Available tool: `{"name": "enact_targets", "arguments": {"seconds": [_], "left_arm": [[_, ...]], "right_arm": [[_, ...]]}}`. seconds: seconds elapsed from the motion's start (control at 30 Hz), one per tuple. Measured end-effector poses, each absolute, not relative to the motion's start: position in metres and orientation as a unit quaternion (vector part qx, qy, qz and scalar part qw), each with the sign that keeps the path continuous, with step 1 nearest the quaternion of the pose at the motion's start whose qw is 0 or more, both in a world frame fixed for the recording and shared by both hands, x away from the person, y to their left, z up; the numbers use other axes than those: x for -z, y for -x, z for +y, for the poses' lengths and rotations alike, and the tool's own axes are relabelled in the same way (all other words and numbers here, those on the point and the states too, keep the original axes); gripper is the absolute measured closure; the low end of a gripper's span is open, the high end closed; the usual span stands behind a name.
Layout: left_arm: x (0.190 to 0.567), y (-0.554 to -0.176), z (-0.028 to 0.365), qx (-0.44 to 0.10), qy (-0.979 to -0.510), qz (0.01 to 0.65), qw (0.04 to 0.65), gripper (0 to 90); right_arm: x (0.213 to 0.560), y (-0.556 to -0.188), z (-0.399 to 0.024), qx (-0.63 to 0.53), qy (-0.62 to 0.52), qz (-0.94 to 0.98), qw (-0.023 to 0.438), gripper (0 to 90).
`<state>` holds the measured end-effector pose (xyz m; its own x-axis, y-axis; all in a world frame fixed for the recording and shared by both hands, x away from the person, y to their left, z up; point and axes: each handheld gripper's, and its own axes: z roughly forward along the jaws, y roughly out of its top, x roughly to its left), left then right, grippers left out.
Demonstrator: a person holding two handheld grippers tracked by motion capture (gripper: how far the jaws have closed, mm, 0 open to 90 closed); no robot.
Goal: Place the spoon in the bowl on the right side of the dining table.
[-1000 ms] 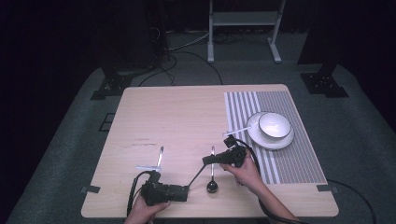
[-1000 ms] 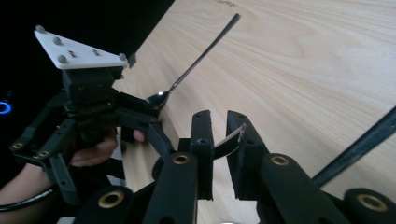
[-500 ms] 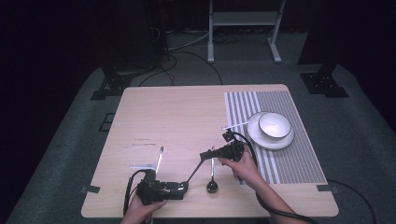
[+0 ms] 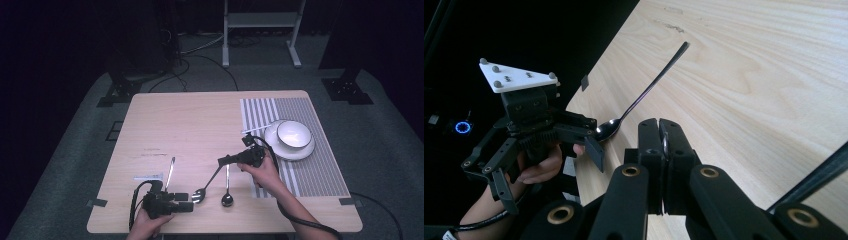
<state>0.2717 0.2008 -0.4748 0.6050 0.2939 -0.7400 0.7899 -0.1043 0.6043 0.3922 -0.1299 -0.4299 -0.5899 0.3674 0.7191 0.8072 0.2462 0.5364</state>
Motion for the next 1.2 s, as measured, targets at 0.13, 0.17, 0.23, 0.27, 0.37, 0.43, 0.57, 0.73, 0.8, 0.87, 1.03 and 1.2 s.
{"name": "enact_targets", "arguments": {"seconds": [0.13, 0.17, 0.23, 0.27, 0.37, 0.43, 0.57, 0.73, 0.8, 0.87, 1.03, 1.2], "left_arm": [[0.475, -0.272, 0.201, 0.225, -0.707, 0.384, 0.549, 5.1], [0.475, -0.272, 0.201, 0.226, -0.707, 0.384, 0.549, 5.1], [0.475, -0.272, 0.201, 0.226, -0.708, 0.384, 0.549, 5.1], [0.475, -0.272, 0.201, 0.225, -0.708, 0.383, 0.549, 5.1], [0.475, -0.272, 0.2, 0.226, -0.708, 0.382, 0.549, 5.1], [0.476, -0.272, 0.2, 0.226, -0.708, 0.382, 0.549, 5.1], [0.476, -0.272, 0.2, 0.226, -0.709, 0.383, 0.548, 5.1], [0.477, -0.273, 0.201, 0.224, -0.709, 0.385, 0.547, 5.1], [0.477, -0.273, 0.201, 0.223, -0.709, 0.385, 0.547, 5.1], [0.477, -0.273, 0.201, 0.223, -0.709, 0.385, 0.547, 5.1], [0.478, -0.273, 0.201, 0.223, -0.709, 0.386, 0.546, 5.1], [0.478, -0.273, 0.2, 0.224, -0.711, 0.384, 0.544, 5.1]], "right_arm": [[0.427, -0.395, -0.135, 0.476, 0.391, -0.754, 0.228, 88.7], [0.427, -0.395, -0.136, 0.477, 0.391, -0.753, 0.229, 88.7], [0.425, -0.396, -0.139, 0.477, 0.393, -0.752, 0.228, 88.7], [0.424, -0.397, -0.141, 0.477, 0.394, -0.752, 0.227, 88.7], [0.423, -0.398, -0.145, 0.478, 0.399, -0.749, 0.226, 88.7], [0.421, -0.399, -0.149, 0.479, 0.402, -0.748, 0.224, 88.7], [0.418, -0.401, -0.156, 0.482, 0.407, -0.744, 0.22, 88.7], [0.414, -0.403, -0.166, 0.484, 0.412, -0.742, 0.213, 88.6], [0.411, -0.403, -0.17, 0.486, 0.415, -0.74, 0.209, 88.7], [0.41, -0.404, -0.174, 0.487, 0.416, -0.739, 0.207, 88.7], [0.407, -0.405, -0.183, 0.487, 0.423, -0.737, 0.201, 88.7], [0.405, -0.406, -0.19, 0.49, 0.428, -0.733, 0.198, 88.6]]}}
